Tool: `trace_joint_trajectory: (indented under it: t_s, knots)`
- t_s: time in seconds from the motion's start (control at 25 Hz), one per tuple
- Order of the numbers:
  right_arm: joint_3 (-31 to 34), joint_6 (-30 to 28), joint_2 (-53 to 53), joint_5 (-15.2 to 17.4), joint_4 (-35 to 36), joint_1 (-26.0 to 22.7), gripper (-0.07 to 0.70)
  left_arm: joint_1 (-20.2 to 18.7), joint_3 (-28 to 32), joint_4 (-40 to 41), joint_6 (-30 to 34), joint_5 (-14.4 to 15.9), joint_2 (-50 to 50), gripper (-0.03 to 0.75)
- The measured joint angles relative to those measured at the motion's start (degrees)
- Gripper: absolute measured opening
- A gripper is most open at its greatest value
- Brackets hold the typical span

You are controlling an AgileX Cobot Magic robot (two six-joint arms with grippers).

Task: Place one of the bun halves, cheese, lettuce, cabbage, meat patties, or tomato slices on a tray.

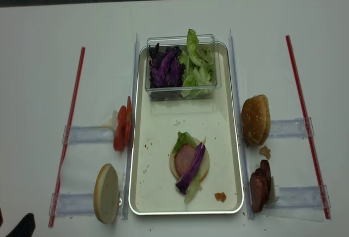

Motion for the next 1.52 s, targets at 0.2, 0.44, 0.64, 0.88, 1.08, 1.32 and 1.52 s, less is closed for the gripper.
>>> trace_joint_trajectory:
  t_s: [0.2,0.44,0.64,0.88,1.08,1.32,1.52]
  knots:
    - [0.0,0.0,0.0,0.0,0.0,0.0,0.38,0.0,0.0,0.0,0.0,0.0,0.0,0.4]
    - [0.0,0.0,0.0,0.0,0.0,0.0,0.38,0.0,0.0,0.0,0.0,0.0,0.0,0.4]
    - [0.0,0.0,0.0,0.0,0.0,0.0,0.38,0.0,0.0,0.0,0.0,0.0,0.0,0.4]
    - [0.0,0.0,0.0,0.0,0.0,0.0,0.38,0.0,0.0,0.0,0.0,0.0,0.0,0.397]
    - [0.0,0.0,0.0,0.0,0.0,0.0,0.38,0.0,0.0,0.0,0.0,0.0,0.0,0.397]
    - [0.0,0.0,0.0,0.0,0.0,0.0,0.38,0.0,0.0,0.0,0.0,0.0,0.0,0.397]
    - [0.0,0.1,0.0,0.0,-0.33,0.0,0.38,0.0,0.0,0.0,0.0,0.0,0.0,0.397]
